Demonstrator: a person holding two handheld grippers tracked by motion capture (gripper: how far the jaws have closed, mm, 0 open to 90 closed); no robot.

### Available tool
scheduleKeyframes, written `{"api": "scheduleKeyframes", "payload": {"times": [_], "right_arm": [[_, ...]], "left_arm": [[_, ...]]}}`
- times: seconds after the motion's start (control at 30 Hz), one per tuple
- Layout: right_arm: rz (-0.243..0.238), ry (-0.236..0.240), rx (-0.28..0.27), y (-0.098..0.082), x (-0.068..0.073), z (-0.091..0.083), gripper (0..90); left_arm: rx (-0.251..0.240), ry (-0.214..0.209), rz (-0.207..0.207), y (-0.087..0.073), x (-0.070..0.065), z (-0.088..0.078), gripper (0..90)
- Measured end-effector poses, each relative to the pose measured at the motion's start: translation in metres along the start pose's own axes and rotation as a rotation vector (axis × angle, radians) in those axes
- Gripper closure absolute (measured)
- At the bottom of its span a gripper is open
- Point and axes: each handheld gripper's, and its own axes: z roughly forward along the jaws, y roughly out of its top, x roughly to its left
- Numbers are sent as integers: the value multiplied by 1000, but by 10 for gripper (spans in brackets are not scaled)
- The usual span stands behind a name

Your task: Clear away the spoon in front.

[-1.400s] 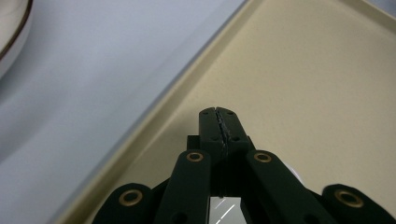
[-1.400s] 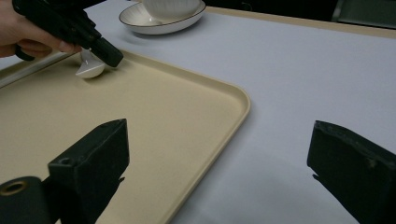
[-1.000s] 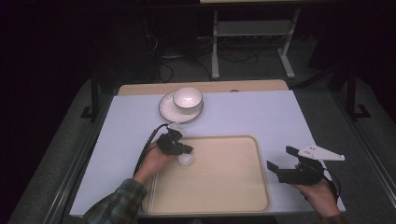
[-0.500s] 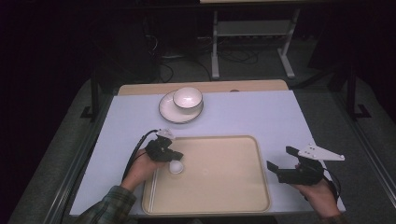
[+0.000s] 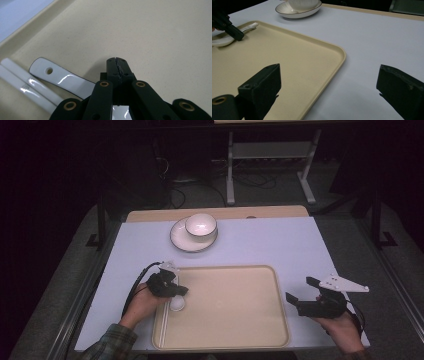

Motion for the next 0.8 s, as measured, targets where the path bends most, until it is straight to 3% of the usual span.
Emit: {"api": "scheduleKeyframes", "payload": {"times": [0.27, 0.43, 0.8], "right_arm": [[-2, 1, 2, 0, 0, 1, 50], [-8, 3, 6, 0, 1, 1, 50], [-6, 2, 10, -1, 2, 1, 50]], "left_arm": [[-15, -1, -8, -1, 2, -3, 897], [-50, 9, -11, 1, 2, -6, 894], [-157, 48, -73, 3, 10, -23, 628]]}}
